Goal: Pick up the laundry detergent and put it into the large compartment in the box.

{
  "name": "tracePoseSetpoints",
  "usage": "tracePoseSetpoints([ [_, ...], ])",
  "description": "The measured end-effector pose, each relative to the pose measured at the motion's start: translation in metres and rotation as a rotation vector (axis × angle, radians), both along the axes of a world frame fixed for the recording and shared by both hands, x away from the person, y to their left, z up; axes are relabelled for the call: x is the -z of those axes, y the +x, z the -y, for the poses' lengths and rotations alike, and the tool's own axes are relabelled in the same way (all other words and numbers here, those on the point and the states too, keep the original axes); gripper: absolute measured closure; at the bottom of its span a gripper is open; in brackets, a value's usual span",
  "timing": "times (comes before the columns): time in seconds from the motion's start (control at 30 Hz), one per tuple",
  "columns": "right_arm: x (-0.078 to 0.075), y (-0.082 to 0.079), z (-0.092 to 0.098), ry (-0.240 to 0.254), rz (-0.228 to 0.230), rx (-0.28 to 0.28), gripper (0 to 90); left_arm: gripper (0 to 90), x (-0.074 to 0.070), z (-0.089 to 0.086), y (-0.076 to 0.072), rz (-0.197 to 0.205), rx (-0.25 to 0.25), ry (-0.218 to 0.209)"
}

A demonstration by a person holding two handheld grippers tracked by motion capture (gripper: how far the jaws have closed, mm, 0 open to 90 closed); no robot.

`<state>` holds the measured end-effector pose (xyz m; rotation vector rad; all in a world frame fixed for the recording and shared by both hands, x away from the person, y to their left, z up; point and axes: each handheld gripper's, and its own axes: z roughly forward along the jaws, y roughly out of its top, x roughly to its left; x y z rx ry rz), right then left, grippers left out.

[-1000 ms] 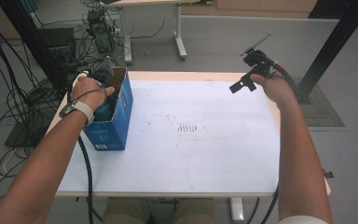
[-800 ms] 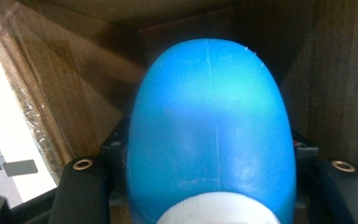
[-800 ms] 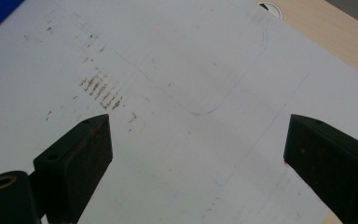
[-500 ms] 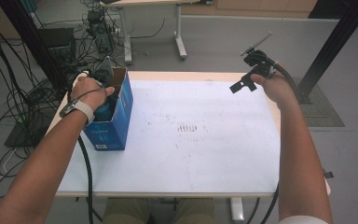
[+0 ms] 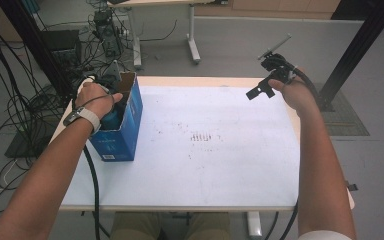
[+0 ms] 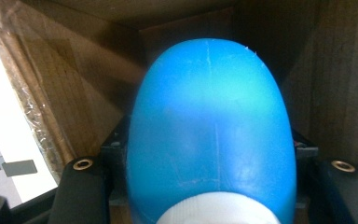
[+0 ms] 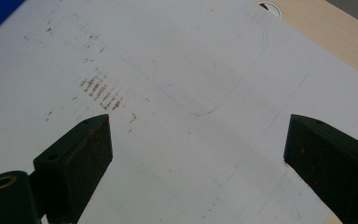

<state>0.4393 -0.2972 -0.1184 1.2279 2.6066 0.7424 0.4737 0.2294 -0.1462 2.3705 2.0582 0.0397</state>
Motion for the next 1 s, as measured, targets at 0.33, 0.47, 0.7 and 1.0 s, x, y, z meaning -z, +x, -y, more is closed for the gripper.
tracePoseSetpoints([
  [0.33,0.0010,0.0011,-0.0009,-0.001,-0.004,-0.003,7.7,38.0,0.0002,0.0003,-0.0001,0.001,0.002,0.002],
  [0.47,0.0010,0.0010,-0.0013,-0.002,-0.004,-0.003,7.7,38.0,0.0000,0.0002,-0.0001,0.000,0.004,0.002],
  [0.7,0.0007,0.0005,-0.0015,-0.003,-0.003,-0.002,7.7,38.0,0.0002,0.0002,-0.0010,0.003,0.003,0.002],
  [1.0,0.0012,0.0005,-0.0017,-0.003,-0.002,-0.005,7.7,38.0,0.0003,0.0004,-0.0019,0.009,0.003,0.002],
])
